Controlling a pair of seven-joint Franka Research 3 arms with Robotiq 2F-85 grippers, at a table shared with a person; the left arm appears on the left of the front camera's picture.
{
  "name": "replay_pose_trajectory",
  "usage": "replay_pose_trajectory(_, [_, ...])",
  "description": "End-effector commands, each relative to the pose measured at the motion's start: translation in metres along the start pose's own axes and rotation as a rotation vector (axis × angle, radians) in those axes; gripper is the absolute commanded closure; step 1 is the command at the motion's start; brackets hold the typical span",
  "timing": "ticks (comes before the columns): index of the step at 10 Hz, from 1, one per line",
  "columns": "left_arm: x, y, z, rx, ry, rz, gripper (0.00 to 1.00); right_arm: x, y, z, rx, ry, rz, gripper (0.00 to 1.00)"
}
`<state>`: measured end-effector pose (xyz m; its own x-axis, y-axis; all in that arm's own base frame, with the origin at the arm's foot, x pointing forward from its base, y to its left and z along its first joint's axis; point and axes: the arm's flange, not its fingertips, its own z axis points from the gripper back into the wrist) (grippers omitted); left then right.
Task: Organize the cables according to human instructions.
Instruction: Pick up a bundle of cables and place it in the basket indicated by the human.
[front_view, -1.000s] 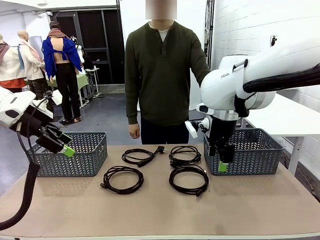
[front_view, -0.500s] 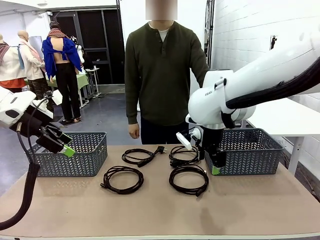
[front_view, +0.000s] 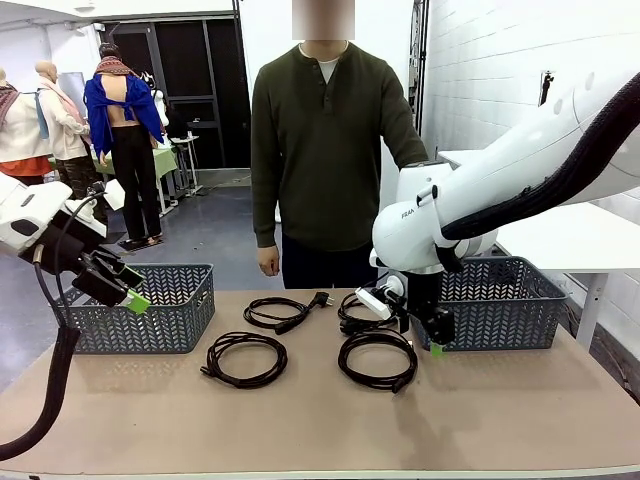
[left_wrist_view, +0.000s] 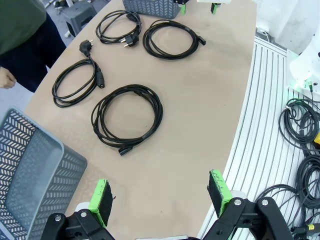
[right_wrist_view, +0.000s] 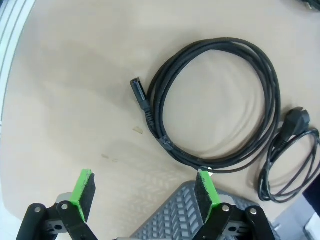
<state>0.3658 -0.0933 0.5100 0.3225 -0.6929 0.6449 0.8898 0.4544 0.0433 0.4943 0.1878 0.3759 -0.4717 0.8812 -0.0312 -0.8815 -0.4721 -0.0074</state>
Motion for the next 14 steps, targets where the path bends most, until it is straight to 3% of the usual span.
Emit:
replay_pose_trajectory(1, [-0.001,0.003,0.000,-0.015,-0.011,-0.009,0.00,0.000,0.004,0.006,-0.006,0.004,-0.002,0.00])
replay_pose_trajectory(4, [-0.001,0.003,0.000,-0.015,-0.011,-0.009,0.00,0.001,0.001,0.004,-0.002,0.001,-0.001,0.00])
replay_pose_trajectory(14, [-0.001,0.003,0.000,-0.015,-0.011,-0.009,0.00,-0.006,-0.016,-0.050,-0.089,0.021,0.198,0.00])
